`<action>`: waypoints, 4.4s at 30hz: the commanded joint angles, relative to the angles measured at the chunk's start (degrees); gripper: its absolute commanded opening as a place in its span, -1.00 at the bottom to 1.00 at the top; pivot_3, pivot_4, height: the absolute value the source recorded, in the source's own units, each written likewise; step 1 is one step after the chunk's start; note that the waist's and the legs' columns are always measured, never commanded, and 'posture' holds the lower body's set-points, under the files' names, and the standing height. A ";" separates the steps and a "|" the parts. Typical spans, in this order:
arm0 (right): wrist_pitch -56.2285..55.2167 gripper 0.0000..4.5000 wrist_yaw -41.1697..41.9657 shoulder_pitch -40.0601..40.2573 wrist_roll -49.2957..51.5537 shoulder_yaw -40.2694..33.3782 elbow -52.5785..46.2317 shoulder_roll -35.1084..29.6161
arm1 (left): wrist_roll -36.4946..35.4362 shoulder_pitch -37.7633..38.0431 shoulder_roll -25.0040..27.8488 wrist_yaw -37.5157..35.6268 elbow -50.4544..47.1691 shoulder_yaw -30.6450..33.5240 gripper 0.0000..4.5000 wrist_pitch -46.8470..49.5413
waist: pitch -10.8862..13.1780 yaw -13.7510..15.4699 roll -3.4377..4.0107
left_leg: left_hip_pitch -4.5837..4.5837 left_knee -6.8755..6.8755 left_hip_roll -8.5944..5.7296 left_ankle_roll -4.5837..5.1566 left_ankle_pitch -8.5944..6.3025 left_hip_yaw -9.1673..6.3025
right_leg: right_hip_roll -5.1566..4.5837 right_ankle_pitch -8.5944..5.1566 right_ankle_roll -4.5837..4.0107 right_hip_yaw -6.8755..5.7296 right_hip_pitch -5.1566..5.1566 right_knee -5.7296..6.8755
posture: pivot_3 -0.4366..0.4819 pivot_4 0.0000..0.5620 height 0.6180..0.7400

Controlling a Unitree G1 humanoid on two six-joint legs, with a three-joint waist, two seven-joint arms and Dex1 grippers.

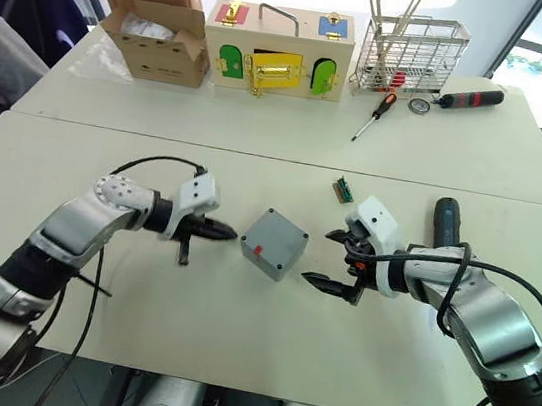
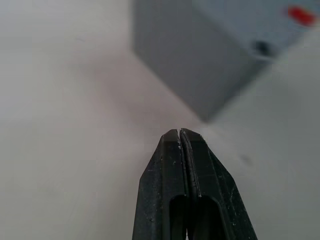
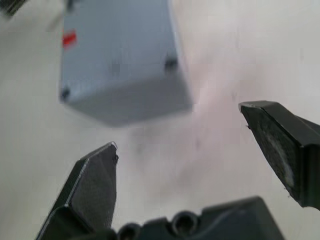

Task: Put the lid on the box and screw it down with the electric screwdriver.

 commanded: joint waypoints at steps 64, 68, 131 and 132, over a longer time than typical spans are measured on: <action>0.16 0.52 -6.41 9.73 -1.10 -24.79 9.08 12.38 | -17.81 -8.46 -4.11 6.35 -13.23 10.21 -1.00 14.83 | -0.03 0.94 -0.03 | 0.03 0.06 -0.02 -0.02 0.01 0.07 | 0.01 0.00 0.00 0.05 0.06 0.11 | -0.05 -0.47 1.00; -4.00 0.03 -8.42 8.91 -2.36 -24.47 12.05 14.25 | -17.88 -7.67 -3.38 6.84 -13.43 9.77 -1.00 14.49 | -0.03 0.70 -0.03 | 0.03 0.05 -0.01 -0.03 0.02 0.06 | 0.04 0.00 0.00 0.06 0.01 0.12 | -0.05 -0.47 1.00; 9.37 -0.98 -7.79 1.08 14.57 -17.19 -4.46 13.37 | -14.75 -2.76 2.53 6.60 -13.60 5.83 -1.00 9.47 | -0.03 -0.08 -0.03 | 0.01 0.03 0.00 -0.03 0.02 -0.01 | 0.04 0.00 0.00 0.05 0.06 0.12 | -0.05 -0.47 1.00; 8.92 -0.98 -7.84 1.06 14.17 -16.88 -4.18 13.38 | -14.85 -2.69 2.45 6.70 -13.75 5.89 -1.00 9.58 | -0.03 -0.10 -0.03 | 0.01 0.03 -0.01 -0.03 0.02 -0.01 | 0.04 0.00 0.00 0.05 0.06 0.11 | -0.05 -0.47 1.00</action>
